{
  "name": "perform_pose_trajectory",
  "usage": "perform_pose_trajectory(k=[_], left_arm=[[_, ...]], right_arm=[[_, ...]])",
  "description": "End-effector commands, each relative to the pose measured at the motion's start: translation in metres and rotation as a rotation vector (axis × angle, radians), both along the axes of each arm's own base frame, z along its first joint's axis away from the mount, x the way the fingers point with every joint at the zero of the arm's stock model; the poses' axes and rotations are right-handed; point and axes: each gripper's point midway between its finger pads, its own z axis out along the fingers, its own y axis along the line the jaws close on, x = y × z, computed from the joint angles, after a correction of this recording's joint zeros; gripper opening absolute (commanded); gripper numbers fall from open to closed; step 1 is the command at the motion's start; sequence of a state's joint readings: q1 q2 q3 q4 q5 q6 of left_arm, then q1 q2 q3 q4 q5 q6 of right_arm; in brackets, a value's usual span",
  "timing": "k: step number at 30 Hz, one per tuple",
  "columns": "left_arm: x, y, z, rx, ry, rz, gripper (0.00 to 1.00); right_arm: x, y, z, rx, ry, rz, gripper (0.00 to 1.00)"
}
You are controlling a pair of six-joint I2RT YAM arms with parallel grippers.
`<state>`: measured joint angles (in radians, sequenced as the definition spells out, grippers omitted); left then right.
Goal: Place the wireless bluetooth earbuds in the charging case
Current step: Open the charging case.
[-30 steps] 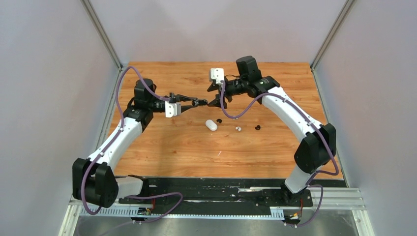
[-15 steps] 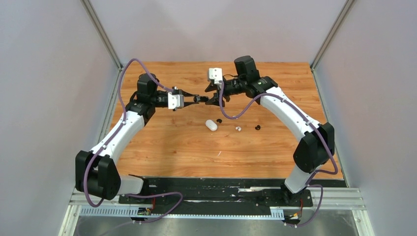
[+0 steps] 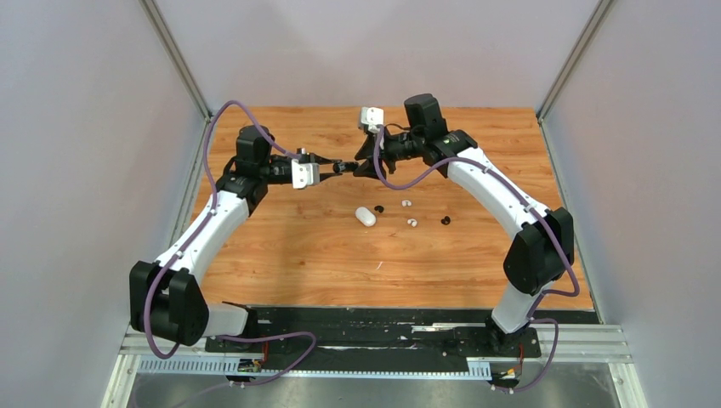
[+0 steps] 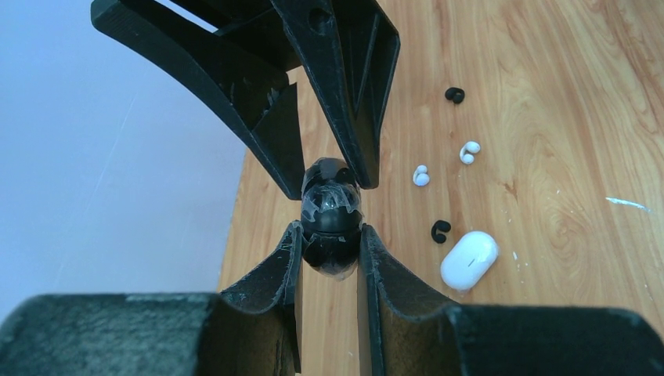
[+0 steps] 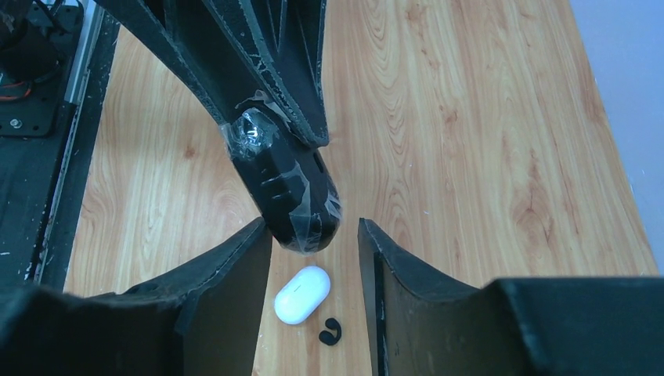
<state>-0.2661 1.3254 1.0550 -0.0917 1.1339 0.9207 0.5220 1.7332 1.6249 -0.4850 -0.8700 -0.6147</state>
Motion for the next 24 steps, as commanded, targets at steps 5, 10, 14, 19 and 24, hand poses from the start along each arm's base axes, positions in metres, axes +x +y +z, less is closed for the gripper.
perform_pose_trajectory(k=[5, 10, 14, 19, 24], left_arm=[[-0.020, -0.009, 0.004, -0.017, 0.057, -0.090, 0.00], [-0.018, -0.009, 0.003, -0.017, 0.078, -0.083, 0.00], [-0.013, -0.011, 0.004, -0.033, 0.117, -0.060, 0.00], [-0.006, -0.013, 0.010, -0.076, 0.170, -0.026, 0.00], [0.001, -0.016, 0.016, -0.125, 0.258, 0.009, 0.00]], right_arm=[[0.035, -0.007, 0.055, 0.105, -0.165, -0.106, 0.44], [0.035, -0.007, 0.055, 0.107, -0.170, -0.102, 0.44], [0.033, -0.007, 0.052, 0.107, -0.159, -0.095, 0.43], [0.032, -0.007, 0.050, 0.105, -0.158, -0.090, 0.43], [0.030, -0.008, 0.047, 0.102, -0.154, -0.085, 0.43]])
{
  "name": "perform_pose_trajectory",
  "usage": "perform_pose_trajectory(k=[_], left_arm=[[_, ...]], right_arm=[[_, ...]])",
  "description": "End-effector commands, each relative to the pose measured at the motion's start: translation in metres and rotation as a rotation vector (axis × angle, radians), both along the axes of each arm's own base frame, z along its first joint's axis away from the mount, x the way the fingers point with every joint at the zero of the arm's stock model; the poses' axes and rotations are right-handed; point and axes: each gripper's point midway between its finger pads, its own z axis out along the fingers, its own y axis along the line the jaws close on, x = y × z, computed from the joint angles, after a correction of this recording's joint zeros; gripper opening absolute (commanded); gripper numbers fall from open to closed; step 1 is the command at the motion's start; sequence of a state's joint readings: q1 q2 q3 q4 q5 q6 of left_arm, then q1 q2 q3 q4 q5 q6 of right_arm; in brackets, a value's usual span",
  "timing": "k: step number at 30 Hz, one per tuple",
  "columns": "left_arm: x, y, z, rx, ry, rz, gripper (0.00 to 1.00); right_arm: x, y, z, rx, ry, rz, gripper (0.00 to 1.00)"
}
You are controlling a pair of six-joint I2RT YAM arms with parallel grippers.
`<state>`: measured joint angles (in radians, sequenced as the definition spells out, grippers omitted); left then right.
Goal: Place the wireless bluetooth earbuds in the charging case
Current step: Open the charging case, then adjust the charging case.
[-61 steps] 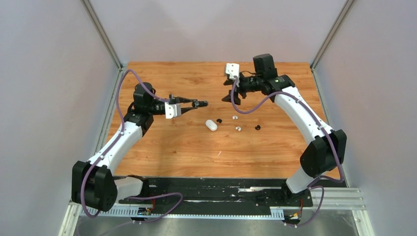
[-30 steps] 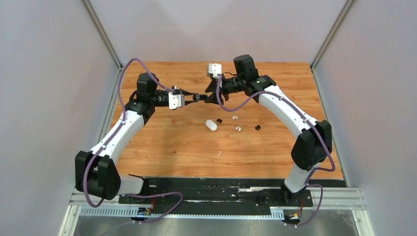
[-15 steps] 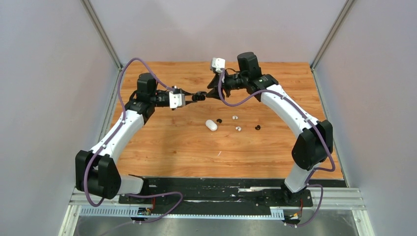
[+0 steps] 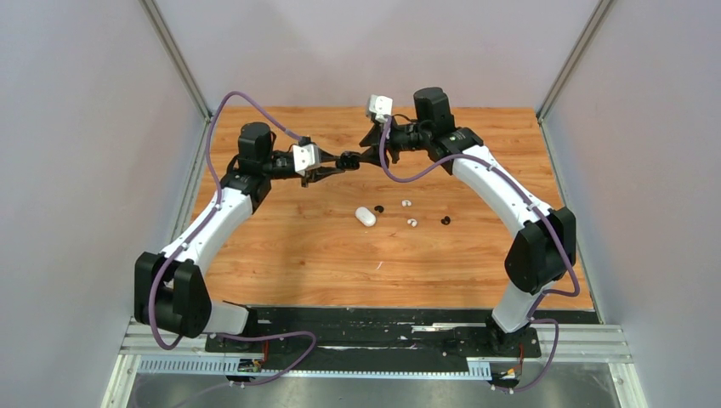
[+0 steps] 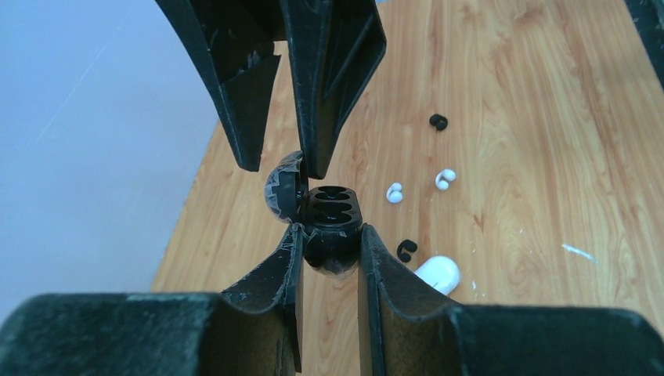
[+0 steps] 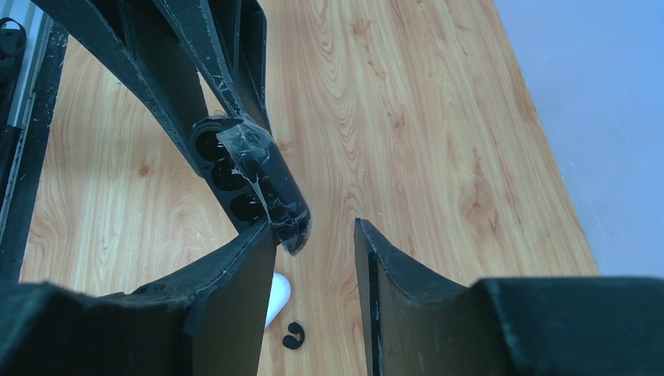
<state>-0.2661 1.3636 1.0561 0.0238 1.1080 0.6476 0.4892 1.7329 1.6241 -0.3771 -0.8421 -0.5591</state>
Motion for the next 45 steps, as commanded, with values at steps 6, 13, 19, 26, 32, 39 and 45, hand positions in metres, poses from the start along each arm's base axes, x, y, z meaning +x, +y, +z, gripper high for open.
perform_pose_trajectory(k=[6, 13, 19, 26, 32, 39, 45], left_arm=[[-0.008, -0.013, 0.019, -0.089, 0.081, -0.041, 0.00], [0.000, -0.012, 0.018, -0.108, 0.118, 0.014, 0.00], [0.018, -0.009, 0.016, -0.156, 0.235, 0.130, 0.18], [0.018, -0.002, 0.011, -0.147, 0.332, 0.216, 0.71], [-0.001, 0.005, 0.029, -0.107, 0.420, 0.228, 1.00], [0.020, -0.001, 0.071, -0.124, 0.653, 0.263, 0.89], [0.048, -0.011, 0.056, -0.041, 0.877, 0.303, 0.69]], right_arm=[[0.007, 0.000, 0.028, 0.046, -0.108, -0.010, 0.36], [0.003, 0.001, 0.025, 0.049, -0.095, 0.009, 0.10], [0.004, -0.001, 0.024, 0.040, -0.109, -0.003, 0.00], [0.016, -0.008, 0.020, -0.009, -0.190, -0.051, 0.00], [0.022, -0.018, 0.008, -0.094, -0.298, -0.062, 0.00], [0.016, -0.022, 0.005, -0.171, -0.451, -0.021, 0.00], [0.011, -0.021, 0.006, -0.254, -0.589, 0.045, 0.00]])
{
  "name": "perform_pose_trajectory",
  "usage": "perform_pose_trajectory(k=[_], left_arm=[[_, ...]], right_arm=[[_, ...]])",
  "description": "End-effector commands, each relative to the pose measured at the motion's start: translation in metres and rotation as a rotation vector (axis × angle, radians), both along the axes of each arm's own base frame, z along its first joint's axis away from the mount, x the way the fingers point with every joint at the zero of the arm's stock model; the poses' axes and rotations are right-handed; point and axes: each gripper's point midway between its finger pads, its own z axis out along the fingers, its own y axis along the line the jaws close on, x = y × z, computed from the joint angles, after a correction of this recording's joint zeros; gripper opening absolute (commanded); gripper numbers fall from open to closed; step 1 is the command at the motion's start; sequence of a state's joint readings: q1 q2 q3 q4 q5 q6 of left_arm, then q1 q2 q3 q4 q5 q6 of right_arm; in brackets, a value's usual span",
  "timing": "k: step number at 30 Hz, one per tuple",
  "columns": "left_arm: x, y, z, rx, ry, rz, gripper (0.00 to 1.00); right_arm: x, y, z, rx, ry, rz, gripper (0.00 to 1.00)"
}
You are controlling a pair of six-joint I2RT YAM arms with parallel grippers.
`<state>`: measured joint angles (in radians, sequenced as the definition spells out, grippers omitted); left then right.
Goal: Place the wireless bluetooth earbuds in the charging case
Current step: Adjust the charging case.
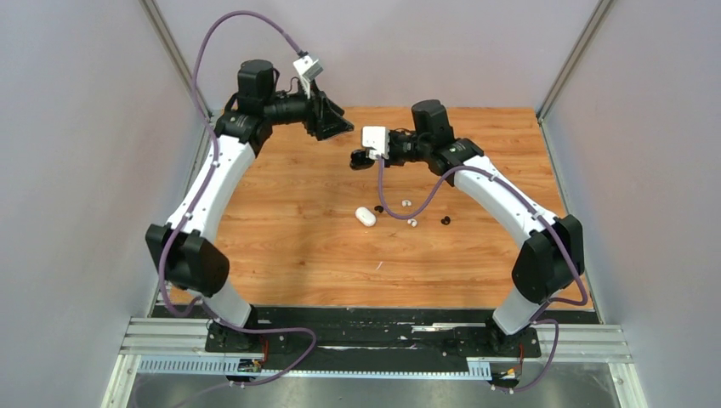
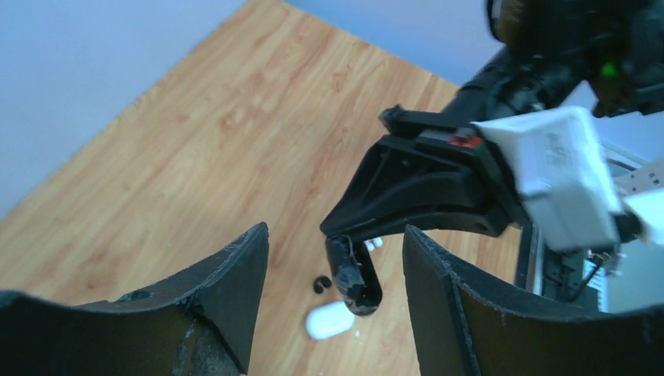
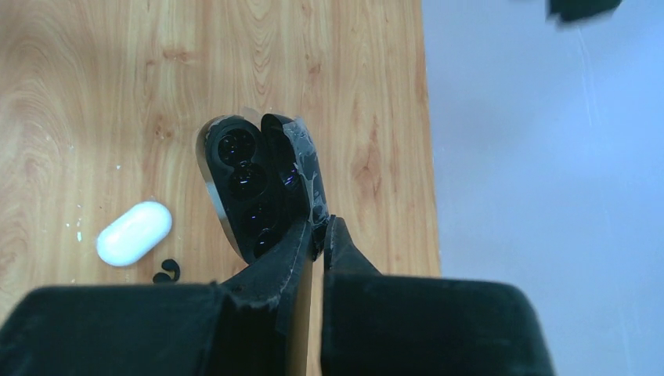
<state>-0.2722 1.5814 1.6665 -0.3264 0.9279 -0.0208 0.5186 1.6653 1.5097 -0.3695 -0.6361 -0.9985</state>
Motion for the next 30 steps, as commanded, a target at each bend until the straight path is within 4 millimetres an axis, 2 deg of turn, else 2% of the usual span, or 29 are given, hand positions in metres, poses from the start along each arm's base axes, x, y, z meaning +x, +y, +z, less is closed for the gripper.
perform_pose_trajectory(k=[1, 2, 3, 4, 8, 11, 17, 25, 30], left_arm=[[0.002, -0.001, -0.034, 0.081, 0.271, 0.001, 0.68], [0.002, 0.000, -0.049, 0.116, 0.334, 0.003, 0.67], [0.004, 0.000, -0.043, 0.127, 0.305, -0.003, 0.66], [0.002, 0.001, -0.052, 0.147, 0.348, -0.006, 0.66], [0.000, 0.001, -0.063, 0.182, 0.377, -0.032, 0.63], [-0.008, -0.003, -0.065, 0.171, 0.432, -0.077, 0.59], [-0.019, -0.009, -0.070, 0.159, 0.484, -0.125, 0.63], [-0.020, -0.016, -0.089, 0.205, 0.504, -0.143, 0.52], [-0.025, -0.016, -0.099, 0.243, 0.497, -0.150, 0.57]], right_arm=[[-0.008, -0.002, 0.025, -0.072, -0.193, 0.068, 0.00], [-0.008, -0.002, 0.024, -0.086, -0.209, 0.075, 0.00], [-0.008, -0.001, 0.024, -0.096, -0.218, 0.081, 0.00], [-0.008, 0.000, 0.025, -0.103, -0.222, 0.086, 0.00], [-0.012, 0.005, 0.024, -0.123, -0.193, 0.104, 0.00], [-0.015, 0.008, 0.020, -0.145, -0.174, 0.114, 0.00], [-0.016, 0.010, 0.008, -0.194, -0.136, 0.122, 0.00], [-0.017, 0.016, 0.004, -0.214, -0.112, 0.122, 0.00], [-0.018, 0.017, 0.005, -0.212, -0.105, 0.116, 0.00]])
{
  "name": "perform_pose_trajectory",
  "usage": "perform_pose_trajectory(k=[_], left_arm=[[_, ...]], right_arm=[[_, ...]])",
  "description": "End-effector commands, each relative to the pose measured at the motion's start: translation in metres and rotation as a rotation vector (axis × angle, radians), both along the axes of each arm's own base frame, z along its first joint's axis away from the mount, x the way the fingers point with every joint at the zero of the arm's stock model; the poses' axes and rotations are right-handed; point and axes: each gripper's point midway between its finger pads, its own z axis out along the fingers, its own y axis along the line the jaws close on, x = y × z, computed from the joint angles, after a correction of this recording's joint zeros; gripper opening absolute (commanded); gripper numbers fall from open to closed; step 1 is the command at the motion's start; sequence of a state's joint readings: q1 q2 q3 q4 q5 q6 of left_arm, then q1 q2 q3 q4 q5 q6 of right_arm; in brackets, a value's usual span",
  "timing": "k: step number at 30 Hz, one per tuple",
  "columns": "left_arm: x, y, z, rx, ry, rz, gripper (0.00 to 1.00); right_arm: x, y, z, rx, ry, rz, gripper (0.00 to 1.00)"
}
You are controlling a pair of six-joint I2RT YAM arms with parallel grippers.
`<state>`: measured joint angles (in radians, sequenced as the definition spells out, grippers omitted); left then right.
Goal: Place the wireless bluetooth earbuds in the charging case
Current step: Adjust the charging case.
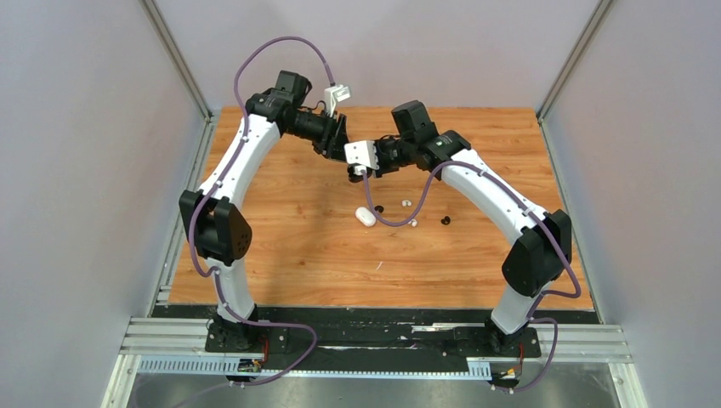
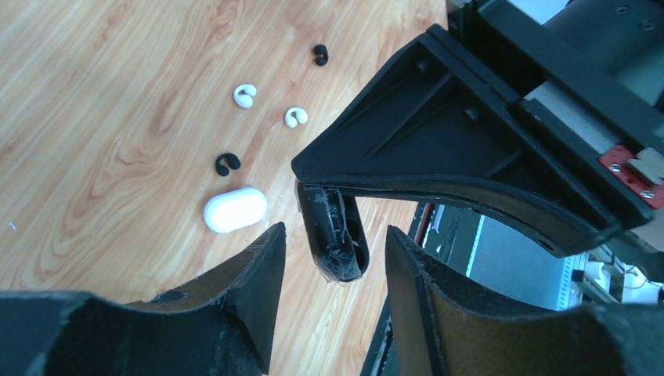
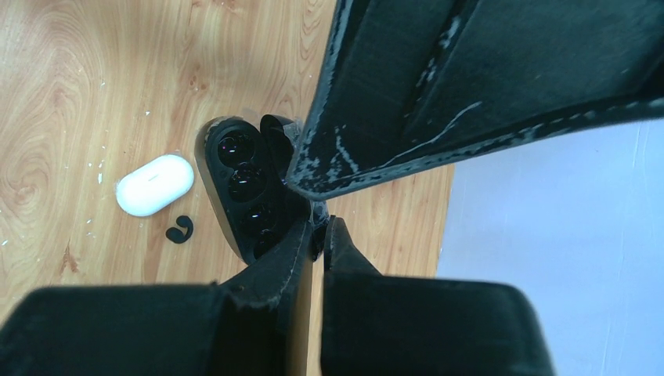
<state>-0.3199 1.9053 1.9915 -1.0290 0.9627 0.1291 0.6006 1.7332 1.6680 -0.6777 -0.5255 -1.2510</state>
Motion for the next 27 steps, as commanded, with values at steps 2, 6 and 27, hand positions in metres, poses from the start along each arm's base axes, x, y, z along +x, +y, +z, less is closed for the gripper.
perform_pose_trajectory(k=[2, 6, 27], left_arm=[[-0.004, -0.002, -0.001, 0.015, -0.044, -0.031, 0.58], [-0.003, -0.005, -0.004, 0.013, -0.038, -0.028, 0.56], [-0.006, -0.004, -0.020, 0.043, -0.011, -0.055, 0.47]], right_arm=[[-0.001, 0.008, 0.024, 0.034, -0.039, 0.016, 0.00], [-0.005, 0.012, 0.027, 0.045, -0.029, 0.020, 0.00], [-0.004, 0.016, 0.028, 0.059, -0.018, 0.010, 0.00]])
